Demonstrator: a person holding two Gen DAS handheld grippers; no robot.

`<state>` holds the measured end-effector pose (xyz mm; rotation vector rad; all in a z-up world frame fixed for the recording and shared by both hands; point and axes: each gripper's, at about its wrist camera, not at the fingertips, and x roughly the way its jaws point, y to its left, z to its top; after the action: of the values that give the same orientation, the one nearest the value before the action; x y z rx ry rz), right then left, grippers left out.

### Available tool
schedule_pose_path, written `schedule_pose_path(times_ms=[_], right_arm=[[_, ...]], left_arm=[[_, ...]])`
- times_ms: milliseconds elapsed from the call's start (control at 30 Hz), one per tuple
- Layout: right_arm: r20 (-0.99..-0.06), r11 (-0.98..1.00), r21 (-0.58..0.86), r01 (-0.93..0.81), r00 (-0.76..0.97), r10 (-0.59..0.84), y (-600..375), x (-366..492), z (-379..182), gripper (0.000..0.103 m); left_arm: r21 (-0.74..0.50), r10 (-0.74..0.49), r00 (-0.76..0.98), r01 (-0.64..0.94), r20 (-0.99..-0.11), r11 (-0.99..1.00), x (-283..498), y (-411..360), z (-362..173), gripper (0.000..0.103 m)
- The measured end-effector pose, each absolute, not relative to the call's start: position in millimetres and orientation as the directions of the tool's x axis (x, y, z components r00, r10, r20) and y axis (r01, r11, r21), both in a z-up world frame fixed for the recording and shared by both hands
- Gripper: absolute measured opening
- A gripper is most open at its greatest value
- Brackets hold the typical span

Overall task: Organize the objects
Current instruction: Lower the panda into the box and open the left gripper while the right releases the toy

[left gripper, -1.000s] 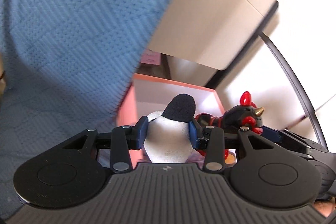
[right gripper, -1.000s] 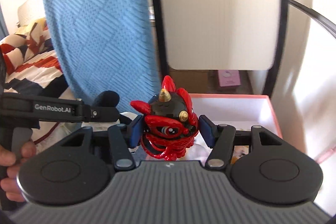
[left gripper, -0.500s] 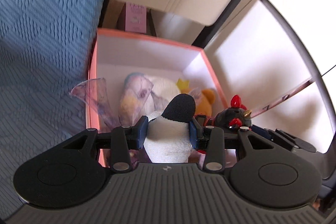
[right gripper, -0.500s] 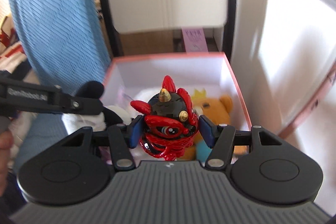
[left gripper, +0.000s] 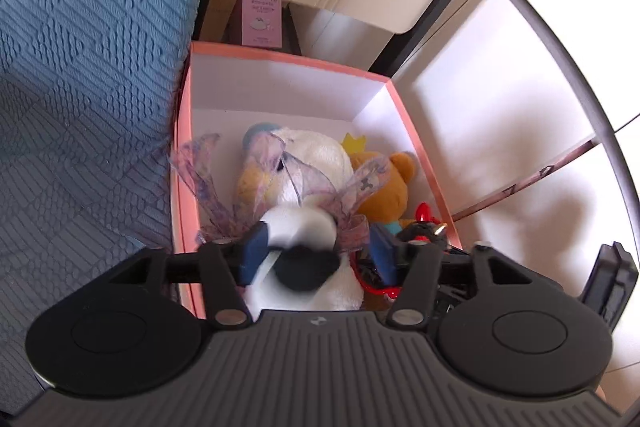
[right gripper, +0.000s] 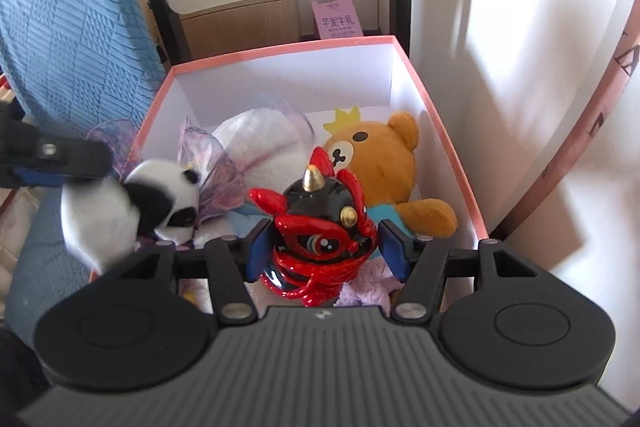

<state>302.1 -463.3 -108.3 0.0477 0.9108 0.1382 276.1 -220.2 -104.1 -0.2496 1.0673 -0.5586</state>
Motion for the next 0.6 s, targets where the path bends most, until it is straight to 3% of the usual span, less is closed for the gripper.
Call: schedule_pose_path(times_ms=[100, 600], right_arm=[[-0.772, 0.993, 0.088, -0.073, 0.625, 0.115, -462.4, 303.1, -94.7, 0.060], [-0.632, 0.985, 0.161, -0.059, 0.760, 0.149, -441.2, 243.8, 33.2, 0.060]], left_arm=[[-0.419, -0.525, 0.398, 0.326, -0.753, 0.848, 273.8, -213.2, -87.4, 0.079], [-0.392, -0.565, 0.447, 0.424, -0.693, 0.816, 224.5, -173.8, -1.1, 0.079]])
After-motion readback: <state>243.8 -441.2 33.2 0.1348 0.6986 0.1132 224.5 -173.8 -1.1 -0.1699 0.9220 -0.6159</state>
